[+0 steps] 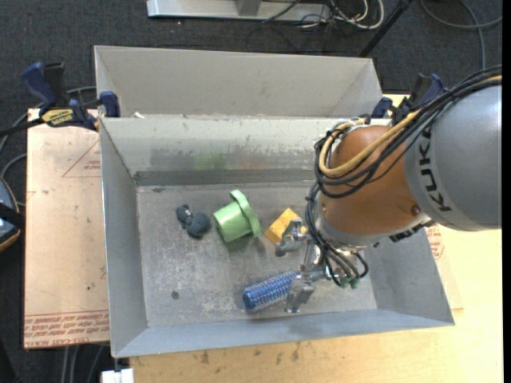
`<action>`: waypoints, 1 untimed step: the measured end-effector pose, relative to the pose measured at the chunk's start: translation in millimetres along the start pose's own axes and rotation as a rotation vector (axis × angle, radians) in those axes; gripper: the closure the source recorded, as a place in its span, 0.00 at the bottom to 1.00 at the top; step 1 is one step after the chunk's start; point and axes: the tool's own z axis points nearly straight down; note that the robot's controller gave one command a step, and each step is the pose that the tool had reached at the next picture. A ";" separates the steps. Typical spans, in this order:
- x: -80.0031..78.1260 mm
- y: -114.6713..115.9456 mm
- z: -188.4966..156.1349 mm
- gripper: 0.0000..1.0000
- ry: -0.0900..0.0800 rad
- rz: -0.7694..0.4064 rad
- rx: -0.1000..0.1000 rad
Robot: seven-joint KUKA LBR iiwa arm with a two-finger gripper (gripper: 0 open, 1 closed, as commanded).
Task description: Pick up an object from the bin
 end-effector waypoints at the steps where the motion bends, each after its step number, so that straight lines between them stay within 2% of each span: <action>1: -21.4 4.6 89.5 0.00 -0.014 -0.161 0.000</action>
Offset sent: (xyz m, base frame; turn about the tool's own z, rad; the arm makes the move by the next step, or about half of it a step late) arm 0.0181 0.0035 -0.0902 -0.1619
